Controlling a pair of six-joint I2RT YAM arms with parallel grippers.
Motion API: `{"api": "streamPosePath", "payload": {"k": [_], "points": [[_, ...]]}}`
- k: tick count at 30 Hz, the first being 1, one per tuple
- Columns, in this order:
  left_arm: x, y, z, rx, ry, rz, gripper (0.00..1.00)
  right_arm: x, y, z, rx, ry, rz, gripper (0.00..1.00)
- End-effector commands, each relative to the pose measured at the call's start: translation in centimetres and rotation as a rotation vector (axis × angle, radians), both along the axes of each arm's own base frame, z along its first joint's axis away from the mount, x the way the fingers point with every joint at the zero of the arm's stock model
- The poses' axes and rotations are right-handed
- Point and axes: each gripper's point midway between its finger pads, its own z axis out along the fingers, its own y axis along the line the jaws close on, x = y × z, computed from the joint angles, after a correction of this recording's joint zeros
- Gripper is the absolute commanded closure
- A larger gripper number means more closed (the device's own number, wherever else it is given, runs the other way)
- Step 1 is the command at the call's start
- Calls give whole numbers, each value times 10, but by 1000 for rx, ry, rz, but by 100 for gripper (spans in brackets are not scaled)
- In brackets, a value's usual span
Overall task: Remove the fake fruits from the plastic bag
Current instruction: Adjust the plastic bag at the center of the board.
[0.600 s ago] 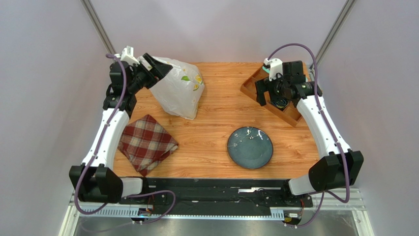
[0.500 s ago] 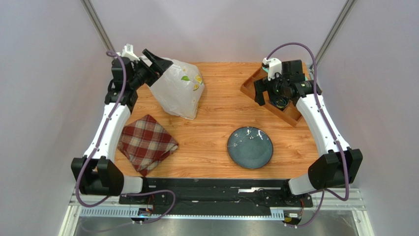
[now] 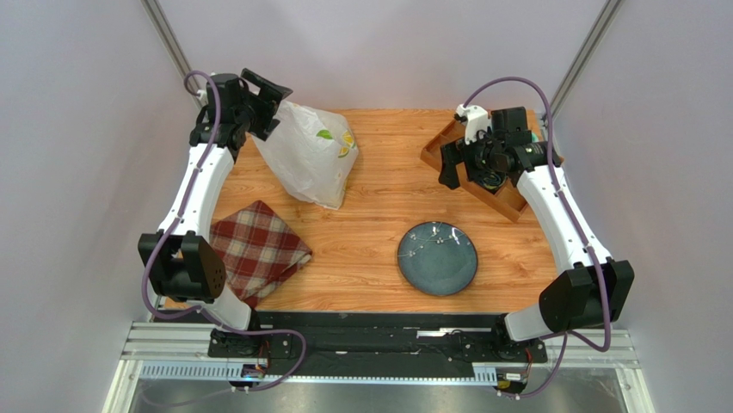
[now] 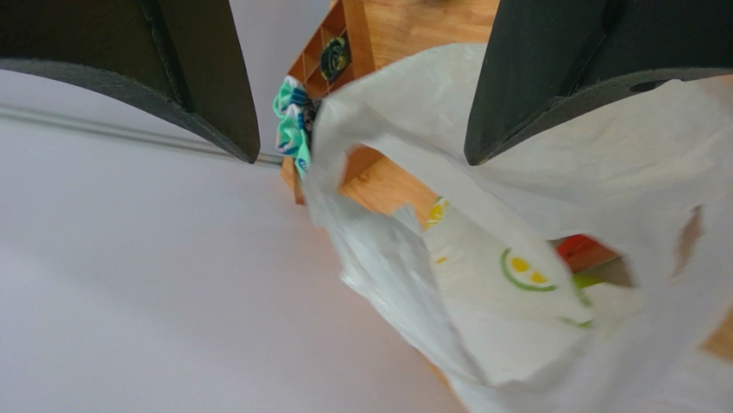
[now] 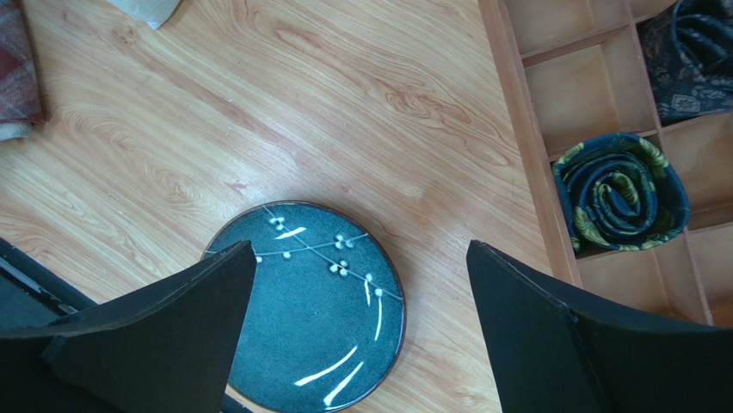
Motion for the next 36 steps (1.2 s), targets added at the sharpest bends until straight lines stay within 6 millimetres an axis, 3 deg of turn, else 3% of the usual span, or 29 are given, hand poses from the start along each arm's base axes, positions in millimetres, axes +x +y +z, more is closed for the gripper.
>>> {"api": "streamPosePath", "payload": {"k": [1,4,7,10,11,14,16,18,19,21,22,24,25,26,27,28,31,32,33,34,35,36], "points": [[-26,26,-9,-32,161,180,2,-5,10,14,57,-33,20,1],[-18,27,-8,-45,127,182,1,-2,12,12,67,-32,22,1],[3,23,8,-26,30,146,3,-1,16,7,80,-12,27,1],[21,27,15,26,-12,146,17,1,20,3,83,-4,37,2],[24,29,24,44,-39,149,37,2,21,2,85,-5,40,2],[23,25,25,67,-51,111,95,5,23,1,86,-3,45,2],[15,17,32,72,-81,59,100,8,24,6,86,-17,47,2],[-1,-1,22,59,-69,-49,100,17,24,7,81,-25,34,2],[-21,-7,19,51,-61,-93,100,25,25,21,84,-57,35,2],[-55,-19,13,60,-49,-198,100,38,28,28,85,-74,50,3],[-89,-18,0,68,5,-220,100,45,33,42,85,-117,69,3],[-125,-6,-21,119,78,-213,100,57,37,41,65,-131,86,3],[-160,7,-43,162,170,-174,100,60,44,43,47,-151,112,4],[-174,25,-55,214,211,-126,100,66,50,46,44,-164,124,4],[-201,38,-76,246,299,-86,100,65,63,49,46,-176,156,4],[-208,60,-88,287,341,-7,100,67,72,57,51,-197,179,4],[-222,78,-121,239,434,20,100,62,120,60,71,-218,281,4],[-222,75,-129,197,454,5,100,61,136,72,80,-252,317,4],[-221,70,-144,153,476,-22,100,55,166,64,79,-244,378,4],[-221,62,-147,93,466,-57,100,54,180,65,70,-261,395,4],[-221,60,-151,62,471,-50,100,57,197,82,82,-308,409,4],[-225,59,-159,54,497,-45,100,50,222,85,91,-324,442,4]]}}
